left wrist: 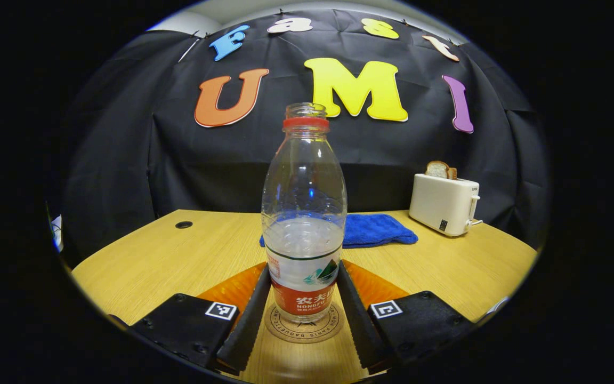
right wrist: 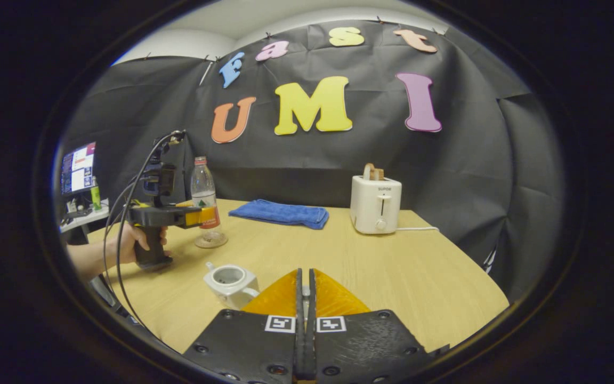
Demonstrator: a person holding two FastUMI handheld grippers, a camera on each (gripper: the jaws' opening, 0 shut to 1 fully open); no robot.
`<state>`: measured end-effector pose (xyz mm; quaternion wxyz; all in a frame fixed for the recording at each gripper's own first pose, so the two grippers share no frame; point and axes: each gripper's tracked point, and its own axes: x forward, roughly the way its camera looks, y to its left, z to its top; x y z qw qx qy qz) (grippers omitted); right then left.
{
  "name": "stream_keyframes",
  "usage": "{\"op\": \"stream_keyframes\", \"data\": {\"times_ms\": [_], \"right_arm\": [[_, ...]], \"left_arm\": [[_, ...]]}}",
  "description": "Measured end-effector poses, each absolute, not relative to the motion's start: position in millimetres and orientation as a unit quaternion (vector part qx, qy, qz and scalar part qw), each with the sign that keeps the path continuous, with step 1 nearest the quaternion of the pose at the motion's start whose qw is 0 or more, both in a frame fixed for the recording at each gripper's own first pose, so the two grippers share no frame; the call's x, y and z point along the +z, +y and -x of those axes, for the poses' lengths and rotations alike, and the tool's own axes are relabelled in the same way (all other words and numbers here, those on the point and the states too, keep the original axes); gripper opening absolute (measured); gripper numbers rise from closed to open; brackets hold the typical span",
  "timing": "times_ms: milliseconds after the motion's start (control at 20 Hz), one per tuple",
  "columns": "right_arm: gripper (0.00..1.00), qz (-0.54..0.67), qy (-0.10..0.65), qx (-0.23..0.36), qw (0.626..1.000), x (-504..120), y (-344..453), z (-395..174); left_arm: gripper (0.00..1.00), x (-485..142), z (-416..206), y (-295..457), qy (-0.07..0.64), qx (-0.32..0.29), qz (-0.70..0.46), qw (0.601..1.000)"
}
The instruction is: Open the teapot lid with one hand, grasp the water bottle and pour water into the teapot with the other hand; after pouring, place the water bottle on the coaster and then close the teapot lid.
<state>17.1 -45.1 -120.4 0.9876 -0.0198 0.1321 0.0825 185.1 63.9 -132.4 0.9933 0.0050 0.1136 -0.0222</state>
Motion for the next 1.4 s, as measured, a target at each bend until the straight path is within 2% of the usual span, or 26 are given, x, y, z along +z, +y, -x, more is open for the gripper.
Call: {"op": "stream_keyframes", "data": {"times_ms": [450,700,1100,1400], "right_arm": [[0.0,0.021,0.133,0.084,0.987,-121,-42,-17],[0.0,0.023,0.132,0.085,0.987,-121,-41,-16],[0.0,0.023,0.128,0.089,0.987,-118,-35,-14],[0.0,0.025,0.115,0.12,0.986,-107,-4,-24]], "left_arm": [[0.78,-138,-187,64,0.117,-0.021,-0.018,0.993],[0.97,-139,-185,64,0.12,-0.023,-0.018,0.992],[0.98,-148,-173,67,0.142,-0.02,-0.009,0.99],[0.98,-150,-123,79,0.17,-0.014,-0.006,0.985]]}}
